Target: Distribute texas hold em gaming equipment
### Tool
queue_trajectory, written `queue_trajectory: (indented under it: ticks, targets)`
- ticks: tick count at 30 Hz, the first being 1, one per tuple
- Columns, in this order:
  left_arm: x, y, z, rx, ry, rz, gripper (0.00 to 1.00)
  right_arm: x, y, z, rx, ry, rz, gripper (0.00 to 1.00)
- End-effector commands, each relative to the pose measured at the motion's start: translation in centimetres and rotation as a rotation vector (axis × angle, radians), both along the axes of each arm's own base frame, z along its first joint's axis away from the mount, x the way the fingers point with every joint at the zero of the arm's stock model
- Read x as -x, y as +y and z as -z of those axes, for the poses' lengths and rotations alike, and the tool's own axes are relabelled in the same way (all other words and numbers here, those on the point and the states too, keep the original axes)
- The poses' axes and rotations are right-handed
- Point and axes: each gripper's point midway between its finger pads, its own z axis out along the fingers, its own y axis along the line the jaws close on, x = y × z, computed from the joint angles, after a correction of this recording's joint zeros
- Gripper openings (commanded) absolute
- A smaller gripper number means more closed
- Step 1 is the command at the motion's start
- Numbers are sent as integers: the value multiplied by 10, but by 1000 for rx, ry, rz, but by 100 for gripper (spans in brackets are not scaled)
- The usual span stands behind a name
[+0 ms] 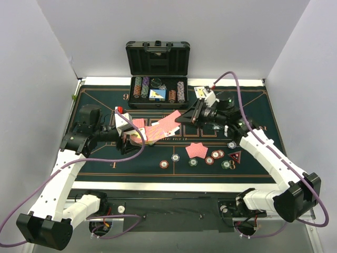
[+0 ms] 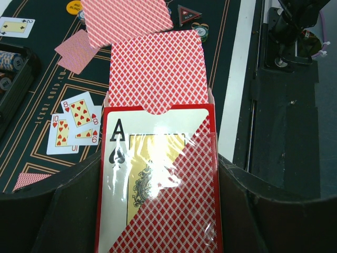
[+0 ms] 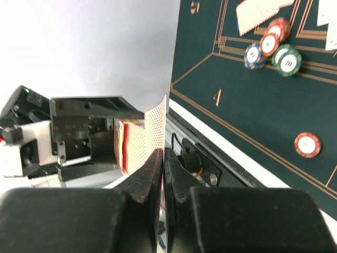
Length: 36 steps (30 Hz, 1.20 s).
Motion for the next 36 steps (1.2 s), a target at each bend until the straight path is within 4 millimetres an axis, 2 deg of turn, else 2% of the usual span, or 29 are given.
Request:
queue_trajectory:
  ticks: [1, 4, 6, 9, 10, 11, 12, 13, 14, 15, 16, 17, 18, 19, 20, 21, 22, 23, 24, 28, 29, 31, 36]
  targets:
    - [3, -3, -22, 42, -82, 37, 1, -12, -20, -44, -42, -103, 35, 1]
    - [3, -2, -22, 36, -89, 35, 1, -21, -24, -42, -29, -113, 48, 1]
    - [4, -2, -23, 33, -92, 37, 1, -29, -26, -29, 6, -114, 57, 1]
    - [3, -2, -23, 34, -87, 36, 1, -44, -26, 13, 81, -49, 69, 0]
    - [3, -2, -23, 35, -89, 36, 1, -49, -25, 36, 106, -8, 69, 0]
    - [3, -2, -23, 37, -87, 38, 2, -54, -22, 42, 107, -9, 74, 0]
    - [3, -3, -23, 37, -85, 39, 1, -60, -18, 61, 122, 9, 76, 0]
    - [3, -3, -23, 38, -86, 39, 1, -67, -18, 69, 133, -3, 93, 0]
    - [3, -3, -24, 38, -86, 37, 1, -74, -13, 88, 161, 18, 96, 0]
    - [3, -3, -25, 38, -89, 37, 1, -78, -11, 95, 178, 21, 99, 0]
    - [3, -3, -25, 39, -90, 36, 1, -85, -7, 116, 208, 48, 105, 0]
    - [3, -3, -26, 40, -88, 35, 1, -92, -3, 122, 231, 46, 106, 0]
    - [2, -3, -26, 41, -89, 35, 1, -94, 2, 143, 270, 85, 100, 0]
    - [3, -3, -28, 42, -89, 36, 1, -101, 7, 146, 281, 75, 94, 0]
    - [2, -3, -27, 41, -87, 31, 1, -103, 10, 166, 327, 100, 96, 0]
    - [2, -3, -29, 43, -91, 31, 1, -109, 13, 169, 344, 84, 92, 0]
    - [2, -3, -28, 43, -88, 32, 1, -110, 17, 186, 387, 98, 95, 0]
    - [3, -3, -29, 43, -88, 31, 1, -114, 19, 186, 407, 79, 93, 0]
    - [3, -3, -29, 43, -87, 31, 1, -116, 21, 199, 439, 85, 95, 0]
    - [3, -1, -29, 38, -94, 23, 1, -117, 23, 222, 516, 88, 77, 0]
    - [3, -2, -30, 38, -98, 24, 1, -115, 24, 228, 530, 89, 71, 0]
    - [3, -2, -30, 36, -100, 23, 1, -106, 14, 243, 602, 117, 61, 0]
    - [2, -3, -28, 39, -93, 31, 1, -95, 10, 255, 656, 118, 14, 0]
